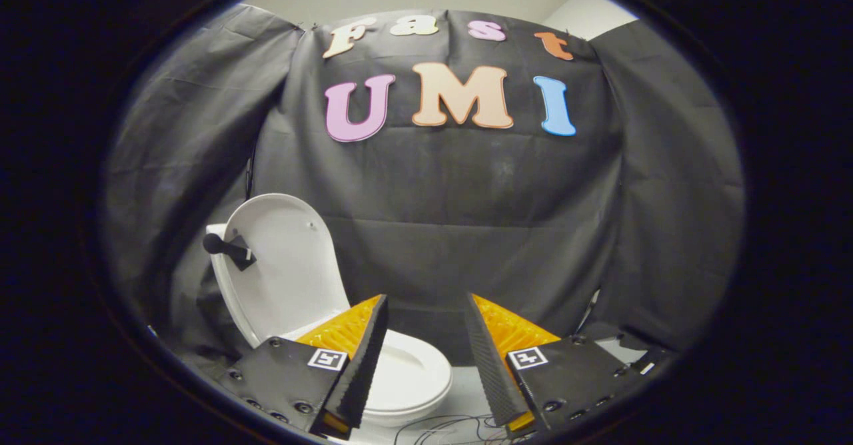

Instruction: Open the toilet lid.

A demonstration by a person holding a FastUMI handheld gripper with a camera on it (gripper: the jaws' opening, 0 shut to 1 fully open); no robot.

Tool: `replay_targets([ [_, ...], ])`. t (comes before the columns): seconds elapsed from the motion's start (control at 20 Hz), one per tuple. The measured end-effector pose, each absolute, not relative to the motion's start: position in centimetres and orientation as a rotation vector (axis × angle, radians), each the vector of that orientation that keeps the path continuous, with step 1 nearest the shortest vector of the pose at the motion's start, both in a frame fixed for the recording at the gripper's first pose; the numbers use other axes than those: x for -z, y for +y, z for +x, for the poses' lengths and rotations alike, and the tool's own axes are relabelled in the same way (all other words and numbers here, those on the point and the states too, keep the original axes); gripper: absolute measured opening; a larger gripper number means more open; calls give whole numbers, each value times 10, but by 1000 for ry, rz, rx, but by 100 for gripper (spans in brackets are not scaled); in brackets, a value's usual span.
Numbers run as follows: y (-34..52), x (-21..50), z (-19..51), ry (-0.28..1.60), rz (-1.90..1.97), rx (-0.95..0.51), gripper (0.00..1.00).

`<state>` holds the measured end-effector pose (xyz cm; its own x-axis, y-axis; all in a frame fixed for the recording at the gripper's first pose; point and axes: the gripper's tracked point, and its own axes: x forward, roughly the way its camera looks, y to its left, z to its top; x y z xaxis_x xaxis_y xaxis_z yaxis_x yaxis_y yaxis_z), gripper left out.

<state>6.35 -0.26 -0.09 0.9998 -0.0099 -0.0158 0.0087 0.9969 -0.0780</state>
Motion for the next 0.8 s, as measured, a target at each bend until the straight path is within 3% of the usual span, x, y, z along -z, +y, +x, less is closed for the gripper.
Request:
replay_targets([
  [0.8,-1,-3,12,-1,-70,-10,74],
])
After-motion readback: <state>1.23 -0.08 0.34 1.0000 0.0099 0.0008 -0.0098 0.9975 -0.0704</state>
